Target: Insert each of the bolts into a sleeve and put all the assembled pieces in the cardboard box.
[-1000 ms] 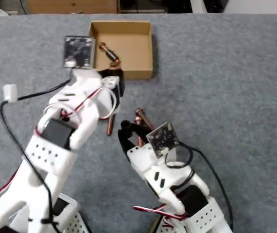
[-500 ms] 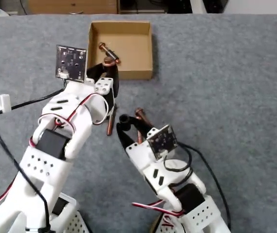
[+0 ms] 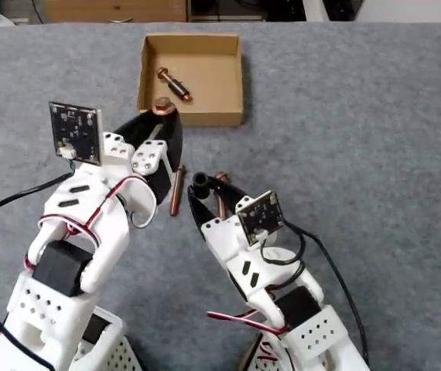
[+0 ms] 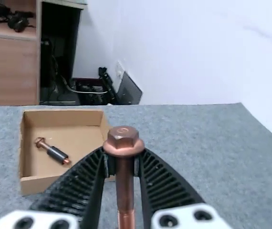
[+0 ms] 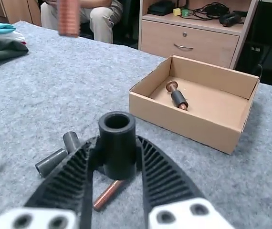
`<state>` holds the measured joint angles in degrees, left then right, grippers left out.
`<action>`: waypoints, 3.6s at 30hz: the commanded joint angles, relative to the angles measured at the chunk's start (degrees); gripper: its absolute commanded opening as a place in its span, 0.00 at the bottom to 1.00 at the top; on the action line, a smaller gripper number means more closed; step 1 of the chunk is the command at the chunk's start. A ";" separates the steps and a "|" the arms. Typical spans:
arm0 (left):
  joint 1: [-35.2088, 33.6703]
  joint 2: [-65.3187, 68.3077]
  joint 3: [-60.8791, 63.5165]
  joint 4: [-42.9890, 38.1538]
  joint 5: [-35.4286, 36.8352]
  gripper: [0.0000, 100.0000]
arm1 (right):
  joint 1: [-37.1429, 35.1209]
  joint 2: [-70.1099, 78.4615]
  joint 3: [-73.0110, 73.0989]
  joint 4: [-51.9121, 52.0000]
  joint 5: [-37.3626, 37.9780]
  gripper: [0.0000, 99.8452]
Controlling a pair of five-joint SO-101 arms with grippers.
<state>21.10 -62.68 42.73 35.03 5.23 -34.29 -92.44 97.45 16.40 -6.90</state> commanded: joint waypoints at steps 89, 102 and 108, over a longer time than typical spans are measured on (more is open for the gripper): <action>3.43 -4.88 13.98 -3.08 -1.85 0.08 | -3.12 1.80 -4.09 0.88 -3.43 0.00; 3.60 -4.70 11.52 0.97 -1.93 0.10 | -2.59 1.80 -4.44 0.88 -3.16 0.00; 3.60 -4.79 11.16 1.41 -1.93 0.17 | -2.59 1.80 -4.53 0.88 -3.25 0.00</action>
<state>25.14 -67.52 57.76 36.18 3.56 -36.84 -90.33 97.10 17.63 -9.80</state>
